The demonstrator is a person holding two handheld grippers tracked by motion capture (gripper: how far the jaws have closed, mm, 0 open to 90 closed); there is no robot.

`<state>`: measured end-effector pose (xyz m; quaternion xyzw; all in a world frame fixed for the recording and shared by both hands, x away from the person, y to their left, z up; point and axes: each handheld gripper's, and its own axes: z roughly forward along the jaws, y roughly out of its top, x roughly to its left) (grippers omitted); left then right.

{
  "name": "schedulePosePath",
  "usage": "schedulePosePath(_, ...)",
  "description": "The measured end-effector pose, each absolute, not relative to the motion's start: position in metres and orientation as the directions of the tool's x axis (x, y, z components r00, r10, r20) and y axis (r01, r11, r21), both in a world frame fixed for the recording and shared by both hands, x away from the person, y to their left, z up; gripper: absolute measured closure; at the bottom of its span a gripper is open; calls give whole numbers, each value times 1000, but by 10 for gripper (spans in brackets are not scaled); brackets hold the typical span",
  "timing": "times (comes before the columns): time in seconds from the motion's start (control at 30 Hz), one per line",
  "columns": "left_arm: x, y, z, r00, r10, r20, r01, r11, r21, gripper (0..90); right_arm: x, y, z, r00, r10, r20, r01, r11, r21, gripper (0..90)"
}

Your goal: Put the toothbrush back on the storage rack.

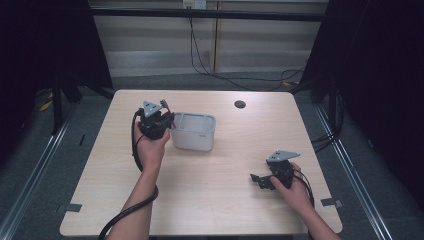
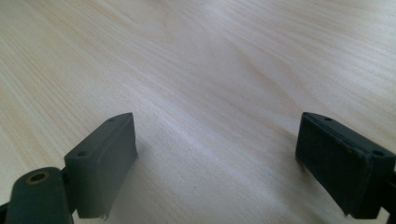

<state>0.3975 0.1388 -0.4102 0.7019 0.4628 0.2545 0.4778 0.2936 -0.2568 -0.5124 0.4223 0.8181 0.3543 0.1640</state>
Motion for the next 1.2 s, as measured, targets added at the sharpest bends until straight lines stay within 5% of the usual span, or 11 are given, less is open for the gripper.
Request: schedulePosePath(1.2,392,135,-429,452,883,-126,438,-97,894,811,294,-257,-512,-589,807,31,575,392,718,118)
